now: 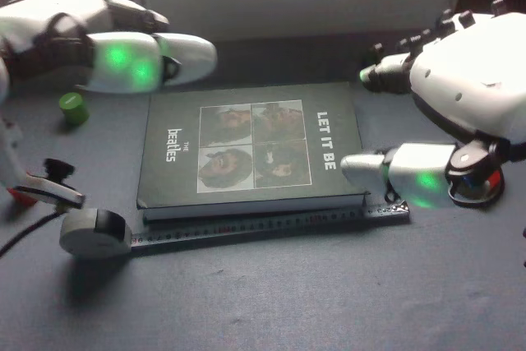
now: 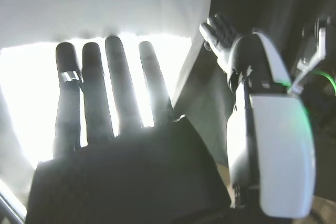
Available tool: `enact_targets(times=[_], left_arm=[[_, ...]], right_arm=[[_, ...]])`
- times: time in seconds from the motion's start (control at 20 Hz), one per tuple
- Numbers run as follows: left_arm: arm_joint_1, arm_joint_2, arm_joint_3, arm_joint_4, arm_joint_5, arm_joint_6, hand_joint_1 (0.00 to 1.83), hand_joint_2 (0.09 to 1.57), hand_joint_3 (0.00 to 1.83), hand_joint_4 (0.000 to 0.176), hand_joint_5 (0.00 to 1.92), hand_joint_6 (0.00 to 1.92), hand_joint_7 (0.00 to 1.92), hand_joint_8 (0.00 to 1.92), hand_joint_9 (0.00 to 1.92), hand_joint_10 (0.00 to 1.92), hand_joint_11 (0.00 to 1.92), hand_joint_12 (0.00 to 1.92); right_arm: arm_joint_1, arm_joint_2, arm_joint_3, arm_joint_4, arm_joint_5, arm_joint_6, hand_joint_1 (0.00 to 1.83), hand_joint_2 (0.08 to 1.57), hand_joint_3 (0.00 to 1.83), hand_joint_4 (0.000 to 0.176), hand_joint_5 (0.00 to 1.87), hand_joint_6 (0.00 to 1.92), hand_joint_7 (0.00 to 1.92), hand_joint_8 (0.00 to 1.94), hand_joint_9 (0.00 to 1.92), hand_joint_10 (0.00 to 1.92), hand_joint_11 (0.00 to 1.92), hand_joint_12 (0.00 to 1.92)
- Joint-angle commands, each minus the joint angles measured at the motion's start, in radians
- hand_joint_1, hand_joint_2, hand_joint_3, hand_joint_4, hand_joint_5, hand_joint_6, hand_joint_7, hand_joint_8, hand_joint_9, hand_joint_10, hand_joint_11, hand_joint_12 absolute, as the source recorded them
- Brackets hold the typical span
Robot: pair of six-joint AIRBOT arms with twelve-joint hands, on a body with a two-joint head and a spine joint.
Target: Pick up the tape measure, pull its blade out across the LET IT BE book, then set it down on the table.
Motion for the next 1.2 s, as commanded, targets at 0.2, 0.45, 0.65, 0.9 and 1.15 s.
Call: enact_targets(times=[0.2, 0.45, 0.65, 0.9, 1.15], left_arm=[[-0.092, -0.041, -0.106, -0.099, -0.221, 0.287, 0.65, 1.22, 0.00, 0.000, 1.18, 1.92, 1.29, 1.92, 1.35, 1.92, 1.43, 1.92], [-0.112, -0.108, -0.208, -0.148, -0.460, 0.301, 0.79, 1.25, 0.00, 0.000, 1.23, 1.92, 1.40, 1.92, 1.48, 1.92, 1.59, 1.92], [-0.143, -0.159, -0.233, -0.161, -0.562, 0.296, 0.83, 1.26, 0.00, 0.000, 1.19, 1.92, 1.41, 1.92, 1.49, 1.92, 1.59, 1.92], [-0.144, -0.187, -0.238, -0.166, -0.597, 0.288, 0.86, 1.24, 0.00, 0.000, 1.19, 1.92, 1.40, 1.92, 1.49, 1.92, 1.59, 1.92], [-0.149, -0.187, -0.241, -0.154, -0.593, 0.250, 0.86, 1.24, 0.00, 0.000, 1.19, 1.92, 1.37, 1.92, 1.48, 1.92, 1.57, 1.92]], right_arm=[[0.008, 0.003, -0.004, -0.075, 0.043, 0.000, 0.80, 1.23, 0.01, 0.000, 1.12, 1.92, 1.36, 1.94, 1.55, 1.92, 1.76, 1.92], [0.010, 0.002, -0.004, -0.075, 0.042, 0.000, 0.86, 1.36, 0.01, 0.000, 1.13, 1.92, 1.40, 1.94, 1.62, 1.92, 1.78, 1.92], [0.009, 0.002, -0.004, -0.075, 0.039, 0.000, 0.88, 1.35, 0.00, 0.000, 1.17, 1.92, 1.41, 1.94, 1.63, 1.92, 1.80, 1.92], [0.008, 0.001, -0.004, -0.075, 0.035, 0.000, 0.87, 1.37, 0.00, 0.000, 1.11, 1.92, 1.43, 1.94, 1.66, 1.92, 1.83, 1.92], [0.009, 0.001, -0.003, -0.079, 0.034, 0.000, 0.88, 1.38, 0.00, 0.000, 1.12, 1.92, 1.44, 1.94, 1.68, 1.92, 1.84, 1.92]])
